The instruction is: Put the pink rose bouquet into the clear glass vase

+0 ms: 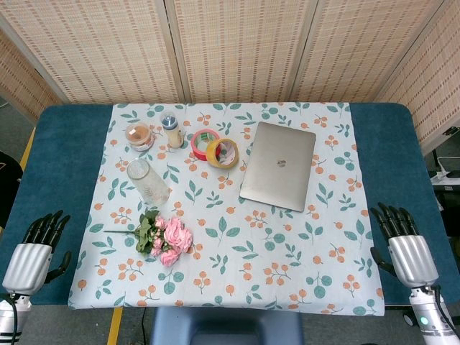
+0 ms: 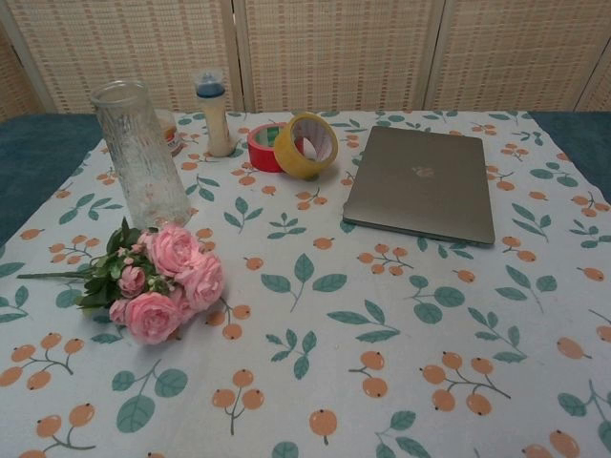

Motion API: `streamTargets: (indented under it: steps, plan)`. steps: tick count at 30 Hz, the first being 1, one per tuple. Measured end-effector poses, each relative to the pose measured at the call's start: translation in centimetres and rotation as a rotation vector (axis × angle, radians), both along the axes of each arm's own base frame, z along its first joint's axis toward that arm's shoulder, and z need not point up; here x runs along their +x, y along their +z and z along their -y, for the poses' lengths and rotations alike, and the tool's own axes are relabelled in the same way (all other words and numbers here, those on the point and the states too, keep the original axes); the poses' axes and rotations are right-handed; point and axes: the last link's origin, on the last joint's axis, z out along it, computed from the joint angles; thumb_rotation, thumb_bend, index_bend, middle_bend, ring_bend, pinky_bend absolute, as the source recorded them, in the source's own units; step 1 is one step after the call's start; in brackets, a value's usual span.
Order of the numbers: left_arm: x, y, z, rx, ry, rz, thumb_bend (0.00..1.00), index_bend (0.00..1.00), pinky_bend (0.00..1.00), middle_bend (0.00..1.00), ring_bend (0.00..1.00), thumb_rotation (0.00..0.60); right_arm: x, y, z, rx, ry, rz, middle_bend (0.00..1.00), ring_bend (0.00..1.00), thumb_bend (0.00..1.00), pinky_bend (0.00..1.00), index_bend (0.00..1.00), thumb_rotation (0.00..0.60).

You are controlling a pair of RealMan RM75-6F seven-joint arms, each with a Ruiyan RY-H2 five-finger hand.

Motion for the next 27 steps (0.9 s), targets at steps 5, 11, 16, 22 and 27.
streamTargets:
  steps: [5, 11, 16, 22, 27]
  plan:
    - [0.1, -1.5, -0.1, -0.061, -0.003, 0.034, 0.46, 0.0, 0.11, 0.0, 0.0, 0.548, 0.2, 0.0, -0.2, 0.003, 0.012, 0.006, 0.0, 0.0, 0.31, 0.0, 0.0, 0.6]
    - [1.0, -4.7, -1.7, -0.191, -0.021, 0.034, 0.46, 0.0, 0.11, 0.0, 0.0, 0.443, 0.3, -0.2, -0.3, 0.024, 0.016, 0.009, 0.0, 0.0, 0.31, 0.0, 0.0, 0.6]
    - [1.9, -7.2, -4.2, -0.269, -0.002, -0.015, 0.45, 0.0, 0.11, 0.0, 0.0, 0.409, 0.4, -0.3, -0.4, 0.03, 0.017, 0.012, 0.0, 0.0, 0.31, 0.0, 0.0, 0.6]
    - [2.6, -9.0, -6.1, -0.313, 0.027, -0.026, 0.44, 0.0, 0.11, 0.0, 0.0, 0.399, 0.4, -0.1, -0.4, 0.027, 0.016, 0.023, 0.0, 0.0, 0.31, 0.0, 0.0, 0.6]
    - [3.5, -10.8, -7.6, -0.341, 0.05, -0.076, 0.44, 0.0, 0.12, 0.0, 0.0, 0.399, 0.4, -0.2, -0.4, 0.044, 0.014, 0.03, 0.0, 0.0, 0.31, 0.0, 0.0, 0.6]
